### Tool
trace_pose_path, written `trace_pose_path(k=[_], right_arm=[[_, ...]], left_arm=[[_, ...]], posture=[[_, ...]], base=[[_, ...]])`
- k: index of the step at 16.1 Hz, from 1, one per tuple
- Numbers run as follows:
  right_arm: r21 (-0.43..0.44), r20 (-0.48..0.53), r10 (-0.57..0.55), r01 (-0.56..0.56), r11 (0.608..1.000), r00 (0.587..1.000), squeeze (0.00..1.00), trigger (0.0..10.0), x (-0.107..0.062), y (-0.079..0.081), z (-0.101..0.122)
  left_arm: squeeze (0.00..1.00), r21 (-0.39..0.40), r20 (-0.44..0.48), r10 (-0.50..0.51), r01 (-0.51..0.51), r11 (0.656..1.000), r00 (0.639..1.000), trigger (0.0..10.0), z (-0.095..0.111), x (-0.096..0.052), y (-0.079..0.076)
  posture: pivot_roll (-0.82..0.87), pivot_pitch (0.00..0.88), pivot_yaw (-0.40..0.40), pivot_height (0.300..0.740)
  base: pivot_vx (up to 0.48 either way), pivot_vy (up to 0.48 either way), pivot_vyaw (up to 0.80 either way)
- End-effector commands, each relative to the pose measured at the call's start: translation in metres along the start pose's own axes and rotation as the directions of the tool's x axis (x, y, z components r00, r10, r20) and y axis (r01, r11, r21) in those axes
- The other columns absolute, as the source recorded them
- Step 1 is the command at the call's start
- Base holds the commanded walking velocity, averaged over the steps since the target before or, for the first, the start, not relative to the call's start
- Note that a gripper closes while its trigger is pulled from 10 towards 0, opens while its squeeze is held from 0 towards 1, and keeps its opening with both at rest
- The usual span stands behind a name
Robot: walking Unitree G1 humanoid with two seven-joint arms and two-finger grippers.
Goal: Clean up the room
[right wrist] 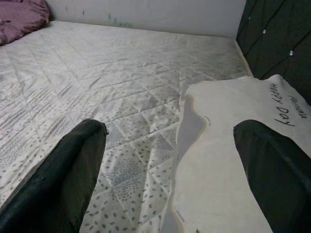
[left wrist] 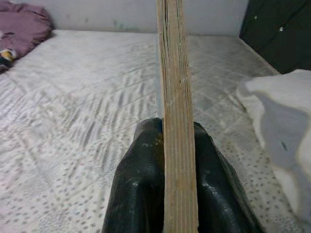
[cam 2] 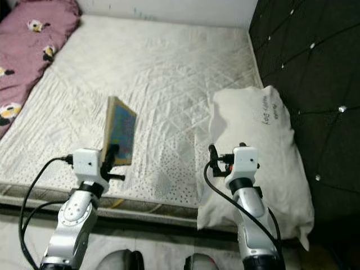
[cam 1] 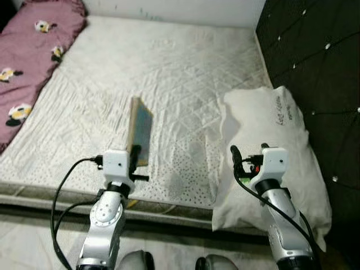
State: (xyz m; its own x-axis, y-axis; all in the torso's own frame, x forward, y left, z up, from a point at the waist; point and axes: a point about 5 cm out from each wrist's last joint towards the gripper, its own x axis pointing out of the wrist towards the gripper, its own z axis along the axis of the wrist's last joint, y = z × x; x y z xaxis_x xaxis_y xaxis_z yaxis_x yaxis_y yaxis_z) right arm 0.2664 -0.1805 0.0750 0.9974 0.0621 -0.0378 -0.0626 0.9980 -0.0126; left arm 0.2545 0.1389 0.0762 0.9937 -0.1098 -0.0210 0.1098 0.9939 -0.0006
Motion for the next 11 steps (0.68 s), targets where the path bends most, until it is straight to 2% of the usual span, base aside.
trace_pose_path(k=[1,7,11], right_arm=[[0.007,-0.013,-0.006,0.007,1.0,1.0,0.0,10.0,-0.0033,-0.0024,-0.0021],[0.005,-0.009,0.0,0.0,1.0,1.0,0.0,10.0,-0.0031,-0.0017,-0.0013],[0.0,-0.011,0.001,-0.001,1.0,1.0,0.0,10.0,-0.0022,-0.0016,-0.0015]], left_arm=[[0.0,0.01,0.02,0.025,-0.025,1.0,0.999,10.0,0.0028,-0.0007,0.0032],[0.0,0.025,0.017,0.066,-0.066,0.997,0.998,10.0,0.0033,-0.0005,0.004],[0.0,0.022,0.008,0.109,-0.109,0.994,0.994,10.0,0.0022,0.0001,0.0106]], posture=[[-0.04,0.077,-0.014,0.705],[-0.04,0.078,-0.018,0.64],[-0.04,0.079,-0.021,0.635]], base=[[0.0,0.0,0.0],[0.0,0.0,0.0],[0.0,0.0,0.0]])
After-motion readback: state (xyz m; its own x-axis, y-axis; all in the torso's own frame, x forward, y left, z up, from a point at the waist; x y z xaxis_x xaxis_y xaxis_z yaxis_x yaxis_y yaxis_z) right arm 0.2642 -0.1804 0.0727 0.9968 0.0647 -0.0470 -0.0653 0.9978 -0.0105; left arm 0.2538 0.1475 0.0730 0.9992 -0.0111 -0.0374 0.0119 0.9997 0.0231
